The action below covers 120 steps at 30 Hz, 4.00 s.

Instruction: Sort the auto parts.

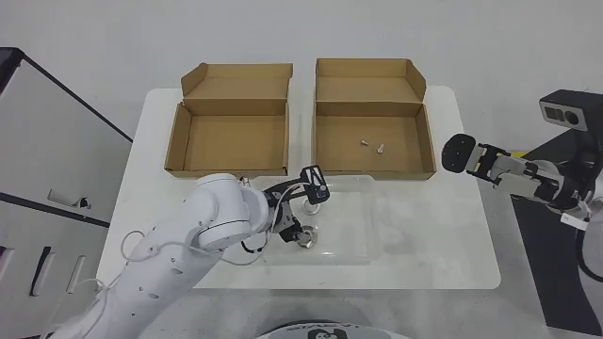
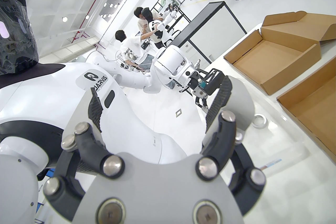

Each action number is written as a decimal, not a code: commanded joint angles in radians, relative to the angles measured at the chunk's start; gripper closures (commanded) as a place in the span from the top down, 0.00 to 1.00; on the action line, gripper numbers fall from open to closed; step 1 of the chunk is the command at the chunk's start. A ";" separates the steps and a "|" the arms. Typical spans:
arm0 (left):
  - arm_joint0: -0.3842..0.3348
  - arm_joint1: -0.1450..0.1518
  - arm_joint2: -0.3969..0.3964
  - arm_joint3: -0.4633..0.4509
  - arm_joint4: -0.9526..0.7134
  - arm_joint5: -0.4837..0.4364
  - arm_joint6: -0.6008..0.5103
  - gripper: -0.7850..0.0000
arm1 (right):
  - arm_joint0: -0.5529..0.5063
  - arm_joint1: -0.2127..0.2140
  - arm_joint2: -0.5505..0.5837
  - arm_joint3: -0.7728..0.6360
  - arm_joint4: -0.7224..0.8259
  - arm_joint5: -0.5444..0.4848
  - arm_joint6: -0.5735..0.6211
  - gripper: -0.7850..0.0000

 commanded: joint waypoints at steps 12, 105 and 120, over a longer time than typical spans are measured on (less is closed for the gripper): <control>0.058 0.009 0.039 0.026 0.135 0.020 0.098 1.00 | 0.000 0.000 0.000 0.000 0.000 0.000 0.000 1.00; -0.044 -0.023 0.191 0.121 -0.047 0.131 0.049 1.00 | 0.000 0.000 0.000 0.000 0.000 0.000 0.000 1.00; -0.168 -0.070 0.321 0.211 -0.096 0.189 -0.028 0.69 | 0.000 0.000 0.000 0.000 0.000 0.000 0.000 1.00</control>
